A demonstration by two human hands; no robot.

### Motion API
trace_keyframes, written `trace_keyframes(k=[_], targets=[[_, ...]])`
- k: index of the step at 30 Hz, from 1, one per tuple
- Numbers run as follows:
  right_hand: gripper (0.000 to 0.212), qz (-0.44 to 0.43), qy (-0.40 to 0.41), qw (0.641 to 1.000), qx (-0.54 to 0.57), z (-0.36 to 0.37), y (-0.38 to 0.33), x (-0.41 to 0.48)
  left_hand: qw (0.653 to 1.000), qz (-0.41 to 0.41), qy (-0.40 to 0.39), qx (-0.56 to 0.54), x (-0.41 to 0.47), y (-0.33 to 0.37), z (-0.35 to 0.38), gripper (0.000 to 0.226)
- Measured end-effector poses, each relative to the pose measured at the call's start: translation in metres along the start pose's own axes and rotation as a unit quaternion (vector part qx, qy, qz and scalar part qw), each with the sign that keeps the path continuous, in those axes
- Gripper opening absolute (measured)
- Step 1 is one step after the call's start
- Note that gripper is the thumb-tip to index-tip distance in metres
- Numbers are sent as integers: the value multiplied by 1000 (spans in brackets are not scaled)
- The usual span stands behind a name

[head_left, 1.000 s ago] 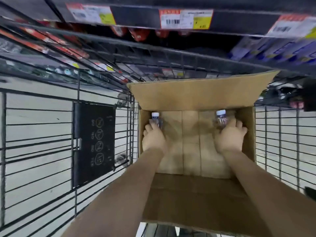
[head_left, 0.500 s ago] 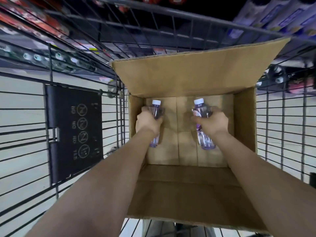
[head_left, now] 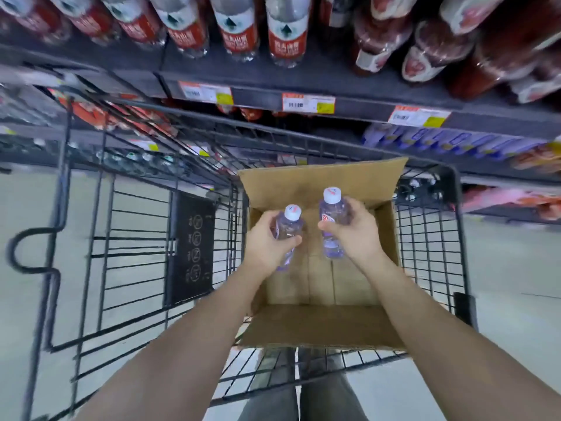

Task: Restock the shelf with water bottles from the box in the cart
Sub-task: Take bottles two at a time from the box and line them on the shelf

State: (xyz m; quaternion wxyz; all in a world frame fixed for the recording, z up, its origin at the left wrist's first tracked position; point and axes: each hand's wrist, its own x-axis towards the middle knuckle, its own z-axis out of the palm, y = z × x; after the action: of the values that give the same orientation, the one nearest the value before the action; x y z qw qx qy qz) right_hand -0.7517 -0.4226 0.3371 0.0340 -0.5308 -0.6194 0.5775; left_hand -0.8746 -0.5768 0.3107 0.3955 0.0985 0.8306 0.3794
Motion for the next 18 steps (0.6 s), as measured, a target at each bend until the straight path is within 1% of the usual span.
trace_keyframes(k=[4,7,10,12,15,18], targets=[[64,-62,11,998,2,-6,-62,-48,996,74,31,-41,-41,48,-48,65],[59,-112,15,994,-2,-8,-108,-82,989,126,54,-47,-69,81,-88,63],[62,-166,17,986,-3,-10,-153,-114,981,170,83,-44,-97,113,-127,64],[64,-198,12,980,-4,-13,-184,-137,975,195,100,-35,-117,133,-154,61],[59,-246,9,969,-19,-17,-225,-170,964,231,126,-36,-150,160,-194,54],[65,-299,-13,954,-26,-18,-260,-205,956,249,149,-38,-184,179,-227,56]])
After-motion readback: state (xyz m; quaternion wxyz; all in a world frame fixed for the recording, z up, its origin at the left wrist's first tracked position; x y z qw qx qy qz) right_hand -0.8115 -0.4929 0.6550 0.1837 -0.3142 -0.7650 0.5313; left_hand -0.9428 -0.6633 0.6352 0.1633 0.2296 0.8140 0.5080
